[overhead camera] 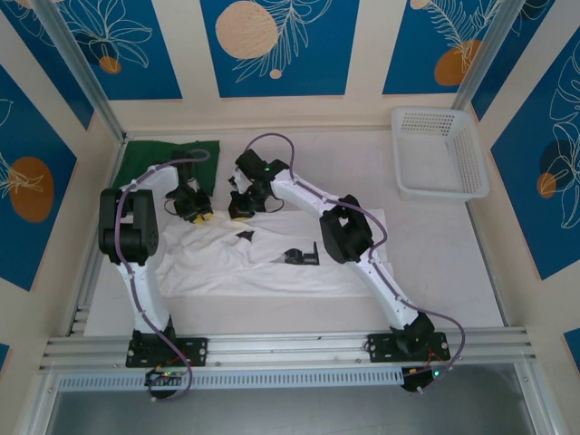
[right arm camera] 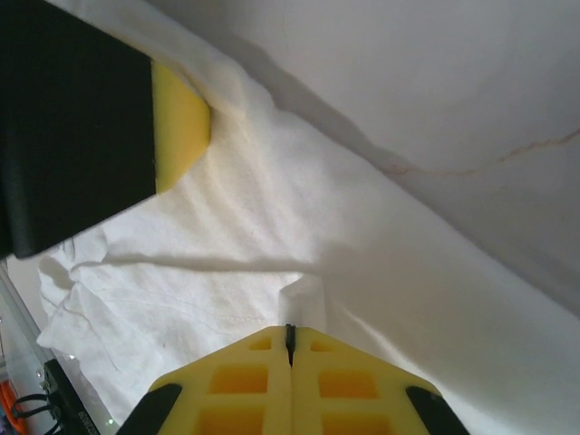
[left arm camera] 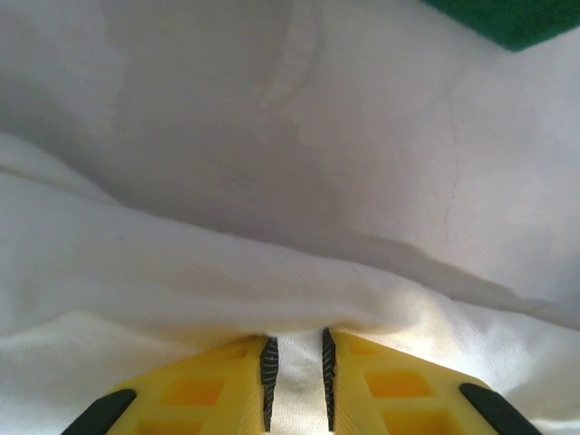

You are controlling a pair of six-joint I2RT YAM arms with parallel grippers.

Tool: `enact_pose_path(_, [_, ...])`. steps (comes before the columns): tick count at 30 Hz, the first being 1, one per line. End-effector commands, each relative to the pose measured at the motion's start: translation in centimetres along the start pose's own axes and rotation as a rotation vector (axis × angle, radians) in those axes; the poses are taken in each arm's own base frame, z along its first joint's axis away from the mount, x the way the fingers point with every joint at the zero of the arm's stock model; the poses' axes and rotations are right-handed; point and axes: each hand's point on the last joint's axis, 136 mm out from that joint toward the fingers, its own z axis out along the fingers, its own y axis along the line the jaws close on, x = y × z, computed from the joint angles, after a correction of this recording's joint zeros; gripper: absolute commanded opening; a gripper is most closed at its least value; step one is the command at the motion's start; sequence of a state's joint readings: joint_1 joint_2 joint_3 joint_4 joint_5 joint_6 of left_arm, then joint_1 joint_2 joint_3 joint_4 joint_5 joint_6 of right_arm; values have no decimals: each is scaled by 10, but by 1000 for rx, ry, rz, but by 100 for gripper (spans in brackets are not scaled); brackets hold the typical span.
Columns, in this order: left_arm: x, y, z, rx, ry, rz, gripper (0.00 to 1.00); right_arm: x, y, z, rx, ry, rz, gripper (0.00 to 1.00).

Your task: Fold and stack the t-shirts

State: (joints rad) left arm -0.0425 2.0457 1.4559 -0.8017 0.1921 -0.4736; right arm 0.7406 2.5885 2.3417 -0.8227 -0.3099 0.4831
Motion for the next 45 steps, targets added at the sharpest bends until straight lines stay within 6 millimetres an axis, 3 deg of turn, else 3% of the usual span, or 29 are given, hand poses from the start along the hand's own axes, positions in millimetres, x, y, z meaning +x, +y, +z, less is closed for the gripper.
enact_pose_path(1, [7, 22, 14, -82, 48, -46, 24, 7, 35, -27, -76, -6, -89, 0])
enact_pose_path(18, [5, 29, 21, -116, 47, -40, 23, 59, 52, -58, -211, 49, -236, 0])
enact_pose_path(25, [6, 28, 23, -109, 49, -46, 23, 92, 32, -55, -197, 98, -291, 0])
enact_pose_path(31, [5, 27, 25, -98, 55, -50, 23, 110, 4, -40, -121, 124, -302, 0])
enact_pose_path(36, [1, 21, 25, -74, 55, -47, 24, 116, -16, -37, -68, 131, -255, 0])
enact_pose_path(41, [-2, 14, 19, -46, 45, -44, 29, 111, -12, -54, -61, 65, -232, 2])
enact_pose_path(45, [-4, 7, 4, -25, 25, -35, 32, 102, 0, -80, -105, -4, -183, 9])
